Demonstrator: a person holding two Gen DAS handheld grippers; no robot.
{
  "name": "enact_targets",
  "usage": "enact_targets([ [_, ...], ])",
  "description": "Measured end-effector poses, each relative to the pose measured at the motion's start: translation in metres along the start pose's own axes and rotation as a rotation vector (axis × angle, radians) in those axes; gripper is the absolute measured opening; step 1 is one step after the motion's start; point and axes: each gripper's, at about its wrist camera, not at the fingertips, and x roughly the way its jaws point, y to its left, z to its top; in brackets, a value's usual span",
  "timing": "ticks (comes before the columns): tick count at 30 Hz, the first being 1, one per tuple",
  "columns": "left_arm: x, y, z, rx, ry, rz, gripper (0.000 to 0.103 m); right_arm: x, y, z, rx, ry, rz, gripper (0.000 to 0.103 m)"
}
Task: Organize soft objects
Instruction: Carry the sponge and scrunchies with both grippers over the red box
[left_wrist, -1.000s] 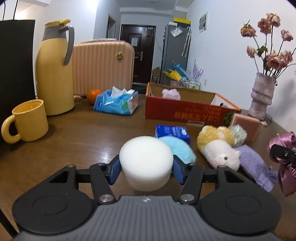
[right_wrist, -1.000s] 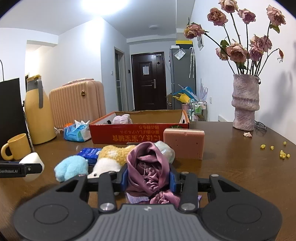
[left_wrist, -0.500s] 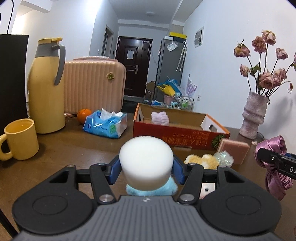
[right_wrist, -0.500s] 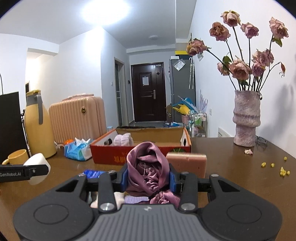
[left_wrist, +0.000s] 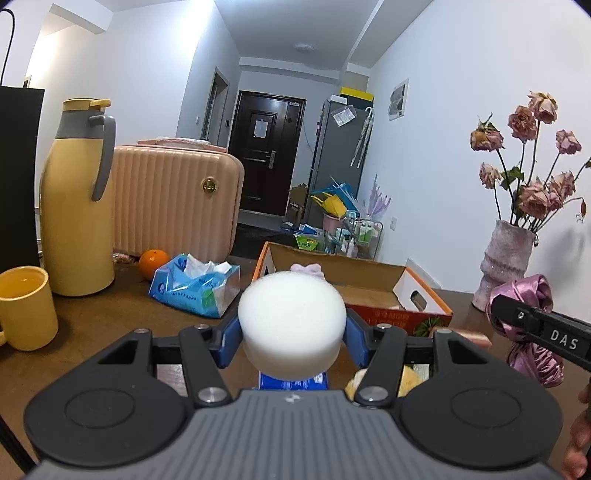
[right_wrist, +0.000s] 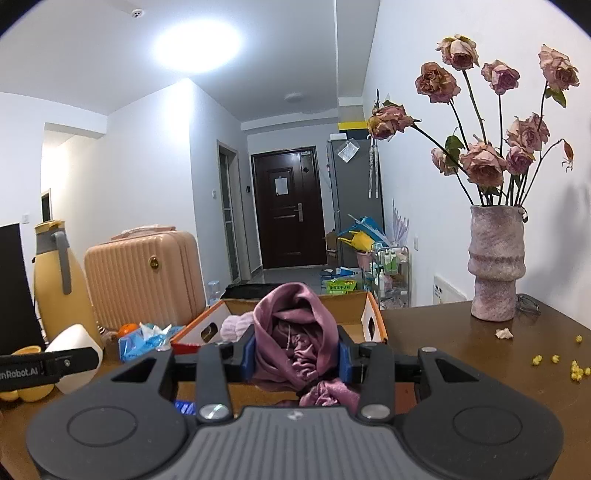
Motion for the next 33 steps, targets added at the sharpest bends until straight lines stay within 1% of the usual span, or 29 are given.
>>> enact_targets([
  [4, 0.012, -0.005, 0.008, -0.005, -0.008, 0.004, 0.058, 0.016, 0.002, 0.003, 0.015, -0.007, 0.000, 0.040],
  [7, 0.021, -0.008, 0.014, 0.003, -0.021, 0.010, 0.058, 0.030, 0.005, 0.007, 0.007, -0.007, 0.001, 0.040],
  [13, 0.045, -0.009, 0.029, -0.019, -0.034, 0.017, 0.058, 0.051, 0.011, 0.016, -0.010, -0.021, 0.006, 0.040],
  [24, 0.084, -0.008, 0.045, -0.039, -0.041, 0.029, 0.058, 0.090, -0.003, 0.028, 0.007, 0.003, 0.005, 0.040],
  [33, 0.113, -0.013, 0.056, -0.030, -0.054, 0.031, 0.058, 0.119, -0.009, 0.034, -0.001, 0.023, -0.007, 0.040],
])
